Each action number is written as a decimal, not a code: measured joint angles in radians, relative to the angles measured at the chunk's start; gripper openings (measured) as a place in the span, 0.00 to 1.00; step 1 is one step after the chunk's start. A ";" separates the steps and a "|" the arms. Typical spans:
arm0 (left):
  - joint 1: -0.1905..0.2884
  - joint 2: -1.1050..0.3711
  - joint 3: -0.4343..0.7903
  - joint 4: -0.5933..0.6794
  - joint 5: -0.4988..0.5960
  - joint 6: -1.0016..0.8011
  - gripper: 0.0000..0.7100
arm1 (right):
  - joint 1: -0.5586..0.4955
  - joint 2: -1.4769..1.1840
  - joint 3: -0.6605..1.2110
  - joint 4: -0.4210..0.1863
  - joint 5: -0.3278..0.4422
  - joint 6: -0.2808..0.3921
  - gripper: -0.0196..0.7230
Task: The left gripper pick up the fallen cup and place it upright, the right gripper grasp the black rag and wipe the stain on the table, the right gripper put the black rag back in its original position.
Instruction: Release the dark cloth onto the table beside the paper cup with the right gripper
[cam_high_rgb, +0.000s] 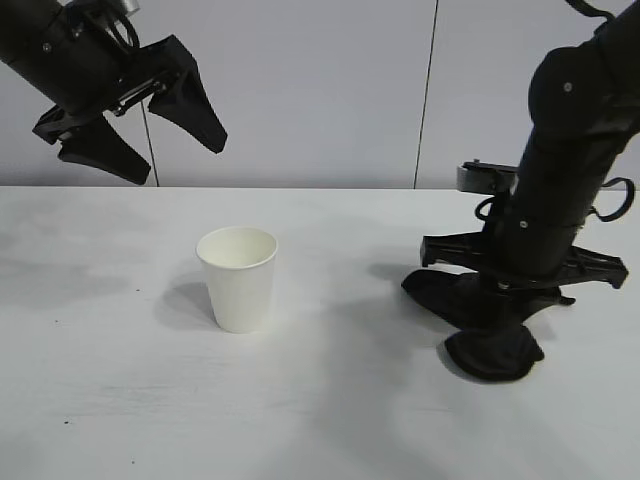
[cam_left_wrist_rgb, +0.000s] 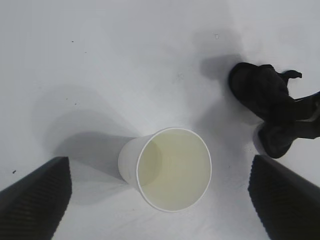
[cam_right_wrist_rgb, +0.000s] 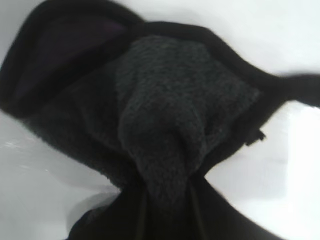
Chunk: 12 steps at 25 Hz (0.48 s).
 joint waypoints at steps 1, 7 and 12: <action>0.000 0.000 0.000 0.000 0.000 0.000 0.98 | -0.008 -0.016 0.012 -0.006 0.002 0.000 0.16; 0.000 0.000 0.000 0.000 0.002 -0.001 0.98 | -0.016 -0.066 0.023 -0.023 0.010 0.000 0.18; 0.000 0.000 0.000 0.000 0.005 -0.001 0.98 | -0.016 -0.071 0.023 -0.023 0.039 0.004 0.78</action>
